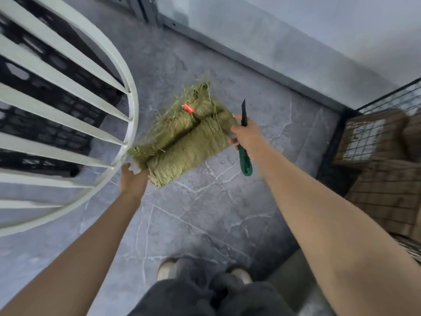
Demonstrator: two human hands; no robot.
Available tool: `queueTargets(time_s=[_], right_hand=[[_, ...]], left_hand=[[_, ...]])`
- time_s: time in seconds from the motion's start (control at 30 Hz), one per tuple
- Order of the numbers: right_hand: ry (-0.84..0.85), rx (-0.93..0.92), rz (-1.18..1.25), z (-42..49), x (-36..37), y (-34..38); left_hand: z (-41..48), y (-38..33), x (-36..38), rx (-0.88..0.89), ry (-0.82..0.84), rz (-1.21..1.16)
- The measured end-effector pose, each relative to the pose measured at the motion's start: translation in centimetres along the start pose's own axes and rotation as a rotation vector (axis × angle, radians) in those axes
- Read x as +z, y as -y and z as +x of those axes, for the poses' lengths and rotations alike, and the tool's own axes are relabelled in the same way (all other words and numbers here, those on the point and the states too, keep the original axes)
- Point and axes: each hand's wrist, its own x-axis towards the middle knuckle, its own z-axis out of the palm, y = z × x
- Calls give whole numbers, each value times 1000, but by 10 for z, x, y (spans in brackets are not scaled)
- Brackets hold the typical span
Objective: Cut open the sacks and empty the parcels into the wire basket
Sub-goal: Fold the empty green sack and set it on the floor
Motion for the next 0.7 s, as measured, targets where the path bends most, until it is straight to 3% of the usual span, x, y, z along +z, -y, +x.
queueTargets(time_s=[0.17, 0.7], right_hand=[[34, 37, 44, -69, -24, 27], [-47, -7, -91, -358, -159, 147]], left_hand=[[-78, -44, -23, 147, -25, 375], [-372, -166, -127, 450, 230, 566]])
